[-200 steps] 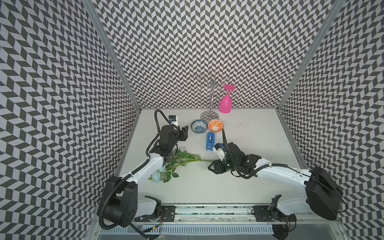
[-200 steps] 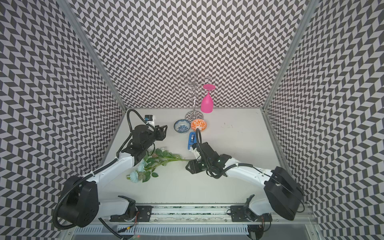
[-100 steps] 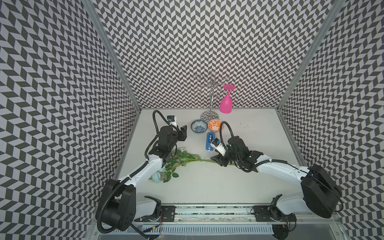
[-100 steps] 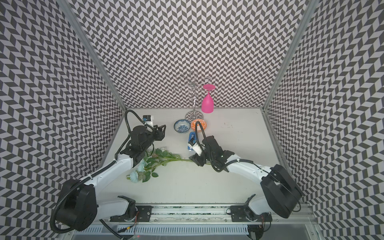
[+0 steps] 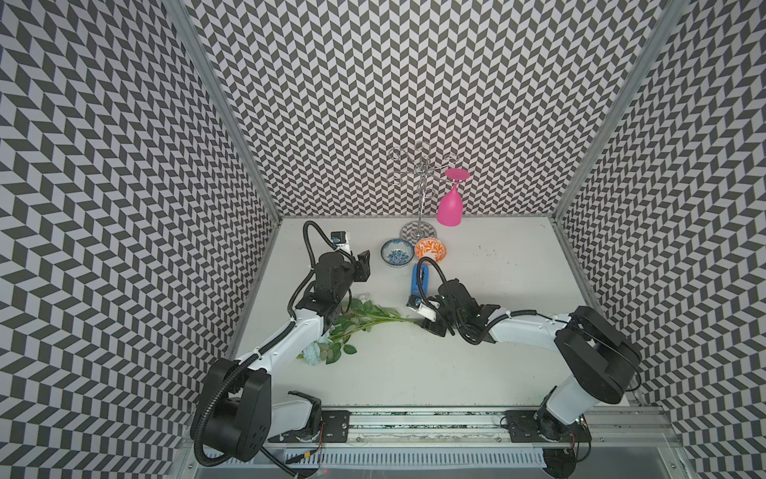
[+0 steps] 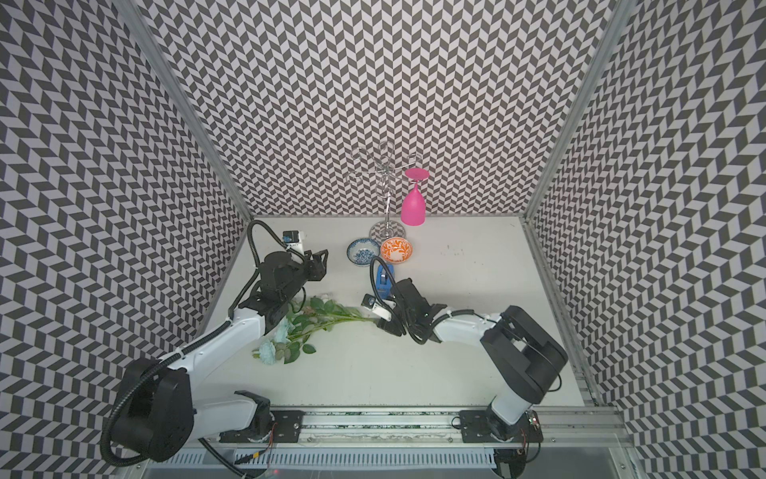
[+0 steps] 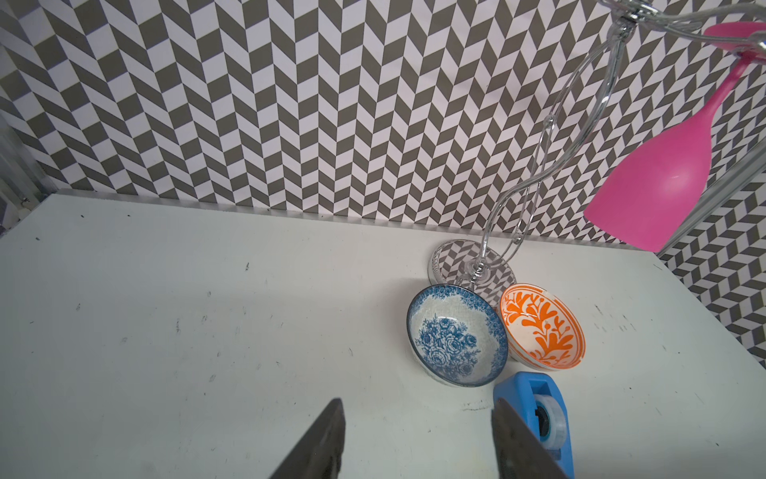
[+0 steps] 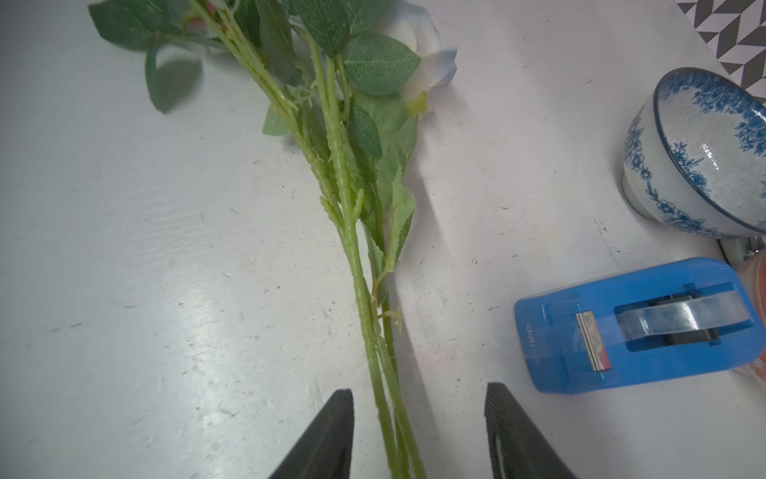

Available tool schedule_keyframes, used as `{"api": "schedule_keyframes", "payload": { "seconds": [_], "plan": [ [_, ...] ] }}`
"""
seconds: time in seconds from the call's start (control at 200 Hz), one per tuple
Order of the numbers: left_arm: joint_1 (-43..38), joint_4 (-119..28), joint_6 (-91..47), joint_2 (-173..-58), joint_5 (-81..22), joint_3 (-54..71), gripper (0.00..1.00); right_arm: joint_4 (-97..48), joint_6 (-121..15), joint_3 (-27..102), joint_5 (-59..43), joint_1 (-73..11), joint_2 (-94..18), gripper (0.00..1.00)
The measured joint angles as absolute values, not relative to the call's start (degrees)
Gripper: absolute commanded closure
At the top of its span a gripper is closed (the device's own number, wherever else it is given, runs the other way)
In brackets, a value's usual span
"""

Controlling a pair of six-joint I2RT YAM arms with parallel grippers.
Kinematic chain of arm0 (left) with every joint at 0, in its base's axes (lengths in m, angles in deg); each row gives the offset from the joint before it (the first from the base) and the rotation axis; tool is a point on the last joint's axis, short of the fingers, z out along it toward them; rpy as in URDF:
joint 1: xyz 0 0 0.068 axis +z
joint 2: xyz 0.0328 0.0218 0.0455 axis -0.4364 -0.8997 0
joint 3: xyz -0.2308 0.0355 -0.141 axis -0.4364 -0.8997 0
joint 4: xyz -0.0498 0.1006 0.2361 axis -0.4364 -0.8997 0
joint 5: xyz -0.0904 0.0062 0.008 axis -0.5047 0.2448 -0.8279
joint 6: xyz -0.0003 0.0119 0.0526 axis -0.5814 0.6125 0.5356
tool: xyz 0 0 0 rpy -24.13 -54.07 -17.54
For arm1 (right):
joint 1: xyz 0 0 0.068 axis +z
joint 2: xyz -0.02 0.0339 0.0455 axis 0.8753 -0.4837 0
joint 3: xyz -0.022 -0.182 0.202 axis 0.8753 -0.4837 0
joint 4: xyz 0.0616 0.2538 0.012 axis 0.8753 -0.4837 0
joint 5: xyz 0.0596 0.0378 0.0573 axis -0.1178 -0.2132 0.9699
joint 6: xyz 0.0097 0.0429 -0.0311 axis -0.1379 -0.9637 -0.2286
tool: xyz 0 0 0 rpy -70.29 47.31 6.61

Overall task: Wrap bouquets with tape
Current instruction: Pick up the unwrapped bouquet from the center of the board.

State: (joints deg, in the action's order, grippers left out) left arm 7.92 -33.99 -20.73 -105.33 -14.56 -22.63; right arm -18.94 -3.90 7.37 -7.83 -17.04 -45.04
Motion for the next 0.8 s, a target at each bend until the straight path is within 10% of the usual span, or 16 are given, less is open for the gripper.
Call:
{"api": "schedule_keyframes", "payload": {
  "seconds": [0.801],
  "plan": [
    [8.55, -34.02, -20.05, -105.33, -13.48, -22.63, 0.44, -29.93, -0.05, 17.38, -11.21, -15.27, -55.22, 0.66]
  ]
}}
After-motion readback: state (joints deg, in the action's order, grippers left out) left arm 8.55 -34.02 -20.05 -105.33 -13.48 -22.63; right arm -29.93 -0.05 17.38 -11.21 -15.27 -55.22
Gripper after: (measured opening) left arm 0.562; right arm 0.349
